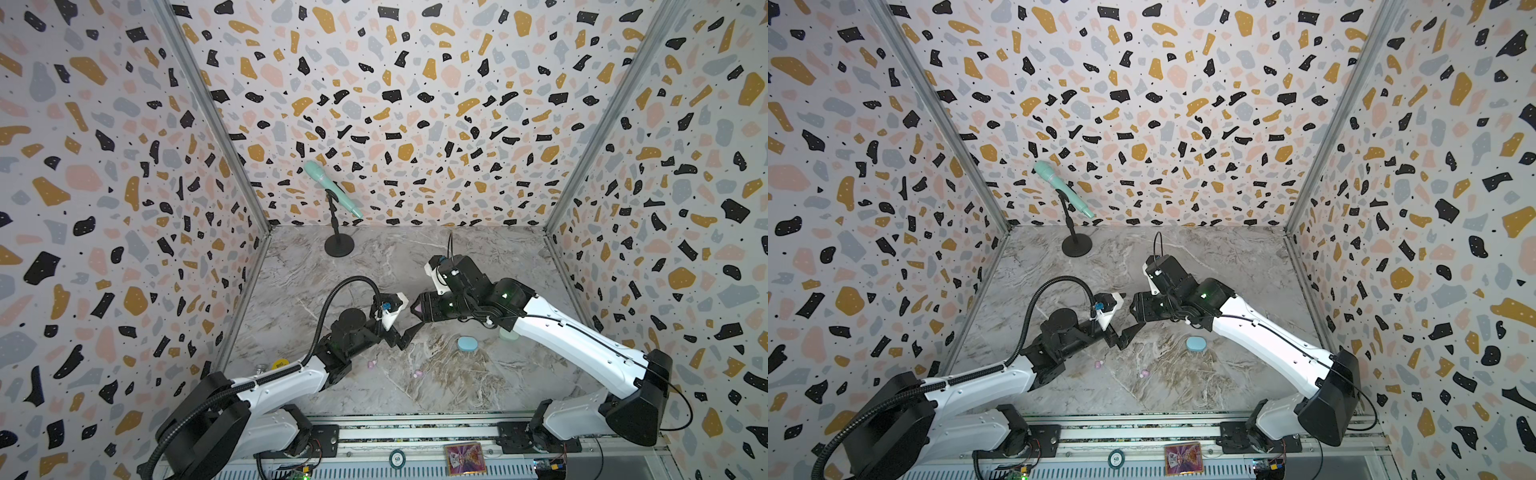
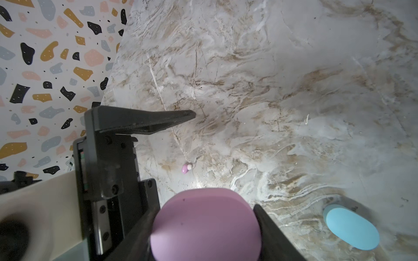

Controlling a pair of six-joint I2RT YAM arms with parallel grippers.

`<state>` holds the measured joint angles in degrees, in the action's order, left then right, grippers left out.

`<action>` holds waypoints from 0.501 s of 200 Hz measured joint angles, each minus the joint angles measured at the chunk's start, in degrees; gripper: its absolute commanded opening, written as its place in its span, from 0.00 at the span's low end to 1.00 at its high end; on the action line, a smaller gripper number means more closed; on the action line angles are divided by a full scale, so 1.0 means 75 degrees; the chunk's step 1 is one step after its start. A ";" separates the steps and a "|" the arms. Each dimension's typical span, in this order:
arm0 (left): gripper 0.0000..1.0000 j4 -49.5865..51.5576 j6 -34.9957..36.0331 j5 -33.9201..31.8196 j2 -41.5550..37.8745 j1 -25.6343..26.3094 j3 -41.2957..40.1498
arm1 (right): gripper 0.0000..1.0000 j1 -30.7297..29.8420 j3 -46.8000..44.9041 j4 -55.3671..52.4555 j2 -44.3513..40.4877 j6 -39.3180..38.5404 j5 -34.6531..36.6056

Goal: Insert wireless bluetooth earbuds into charging case
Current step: Pass the charging case.

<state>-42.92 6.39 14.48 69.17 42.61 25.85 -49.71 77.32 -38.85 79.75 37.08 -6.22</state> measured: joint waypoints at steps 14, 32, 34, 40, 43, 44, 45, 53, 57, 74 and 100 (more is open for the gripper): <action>0.94 -0.0108 0.0026 0.0294 0.0087 0.0003 0.0114 | 0.59 -0.0026 -0.0015 -0.0017 -0.0003 0.0041 -0.0003; 0.90 -0.0137 0.0044 0.0618 0.0152 0.0038 0.0265 | 0.59 -0.0047 -0.0047 -0.0017 -0.0035 0.0079 -0.0009; 0.90 -0.0137 0.0047 0.0635 0.0157 0.0041 0.0277 | 0.59 -0.0050 -0.0047 -0.0017 -0.0044 0.0079 -0.0009; 0.88 -0.0134 0.0058 0.0717 0.0178 0.0055 0.0321 | 0.59 -0.0058 -0.0047 -0.0017 -0.0055 0.0087 -0.0009; 0.87 -0.0131 0.0055 0.0749 0.0187 0.0067 0.0341 | 0.59 -0.0061 -0.0047 -0.0015 -0.0058 0.0093 -0.0006; 0.87 -0.0128 0.0058 0.0758 0.0187 0.0070 0.0347 | 0.59 -0.0061 -0.0047 -0.0015 -0.0061 0.0099 -0.0006; 0.86 -0.0119 0.0064 0.0775 0.0189 0.0076 0.0353 | 0.59 -0.0061 -0.0047 -0.0015 -0.0064 0.0102 -0.0006; 0.84 -0.0111 0.0076 0.0851 0.0216 0.0099 0.0408 | 0.59 -0.0061 -0.0050 -0.0012 -0.0079 0.0114 -0.0006; 0.83 -0.0099 0.0082 0.0877 0.0230 0.0117 0.0434 | 0.59 -0.0070 -0.0047 -0.0012 -0.0087 0.0117 -0.0006; 0.79 0.0000 0.0157 0.0991 0.0268 0.0154 0.0542 | 0.59 -0.0076 -0.0047 0.0000 -0.0093 0.0137 -0.0003; 0.75 0.0122 0.0239 0.1005 0.0277 0.0175 0.0615 | 0.59 -0.0090 -0.0047 -0.0003 -0.0093 0.0143 0.0006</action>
<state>-42.00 8.19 22.02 71.24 43.92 30.46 -50.39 76.97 -38.87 79.05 38.15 -6.17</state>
